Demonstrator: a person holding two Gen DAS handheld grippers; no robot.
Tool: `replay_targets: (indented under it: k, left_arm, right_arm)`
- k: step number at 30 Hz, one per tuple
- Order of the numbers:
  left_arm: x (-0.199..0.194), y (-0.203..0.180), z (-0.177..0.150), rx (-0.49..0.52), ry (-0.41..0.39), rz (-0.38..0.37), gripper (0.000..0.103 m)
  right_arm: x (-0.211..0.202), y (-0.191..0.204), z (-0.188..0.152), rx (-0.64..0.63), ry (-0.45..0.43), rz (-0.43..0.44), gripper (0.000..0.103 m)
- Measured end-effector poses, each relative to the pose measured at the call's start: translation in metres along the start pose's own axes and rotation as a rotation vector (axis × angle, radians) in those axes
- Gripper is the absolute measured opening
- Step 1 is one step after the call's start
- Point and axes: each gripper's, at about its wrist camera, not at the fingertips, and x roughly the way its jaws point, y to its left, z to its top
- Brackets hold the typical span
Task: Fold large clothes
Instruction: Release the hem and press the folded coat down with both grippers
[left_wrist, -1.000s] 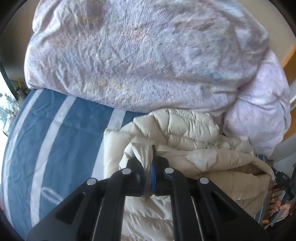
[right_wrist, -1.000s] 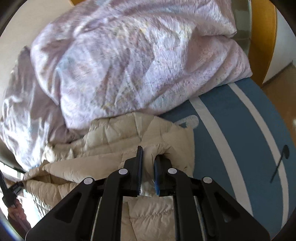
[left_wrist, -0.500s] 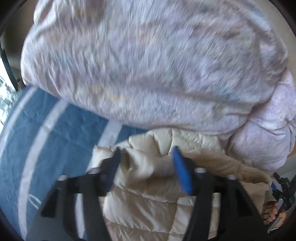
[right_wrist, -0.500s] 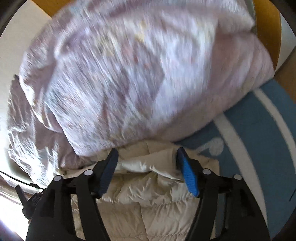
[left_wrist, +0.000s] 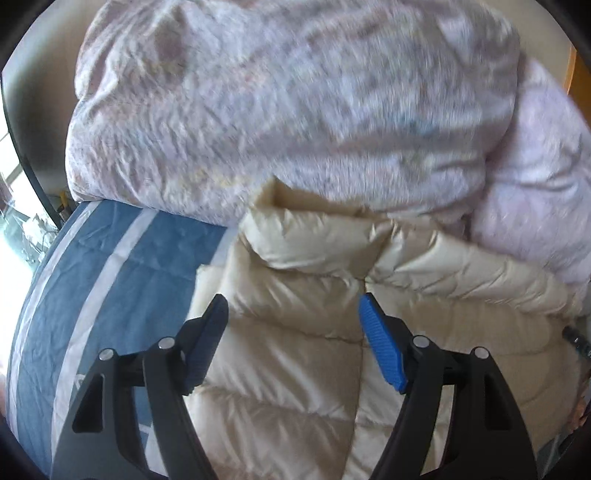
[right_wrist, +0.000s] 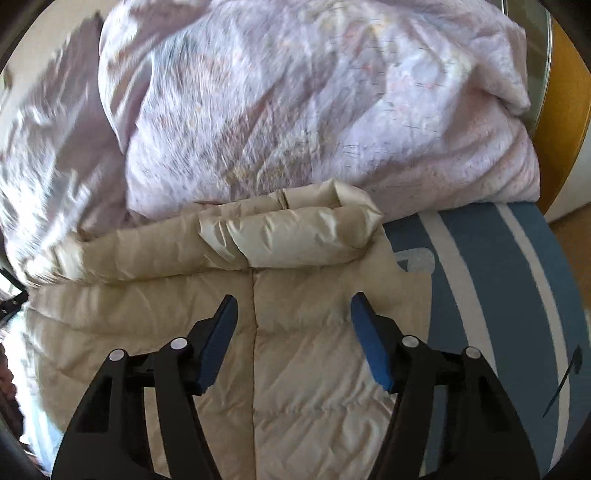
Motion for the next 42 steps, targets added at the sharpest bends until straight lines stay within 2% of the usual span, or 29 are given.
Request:
replay_targets:
  k: [4,10,21,27,32,42]
  left_arm:
    - [0.018,-0.007,0.008,0.021,0.011,0.053,0.073]
    - [0.047,-0.008,0.018,0.030,0.027,0.118,0.076]
    - [0.073,-0.008,0.015,0.030,0.020,0.131,0.089]
    - [0.086,-0.003,0.011,0.014,0.048,0.132,0.096]
    - [0.097,0.000,0.010,-0.007,0.070,0.126,0.101]
    - [0.110,0.004,0.009,-0.011,0.105,0.111,0.101]
  right_arm:
    - [0.011,0.007,0.016,-0.001,-0.056,-0.074,0.065]
    - [0.042,0.008,0.028,0.004,-0.023,-0.129,0.065]
    - [0.076,0.006,0.019,0.023,-0.032,-0.171,0.069]
    - [0.093,0.019,0.015,0.013,-0.026,-0.192,0.077]
    - [0.107,0.017,0.020,0.041,-0.006,-0.166,0.083]
    - [0.118,-0.016,0.018,0.062,-0.001,-0.167,0.087]
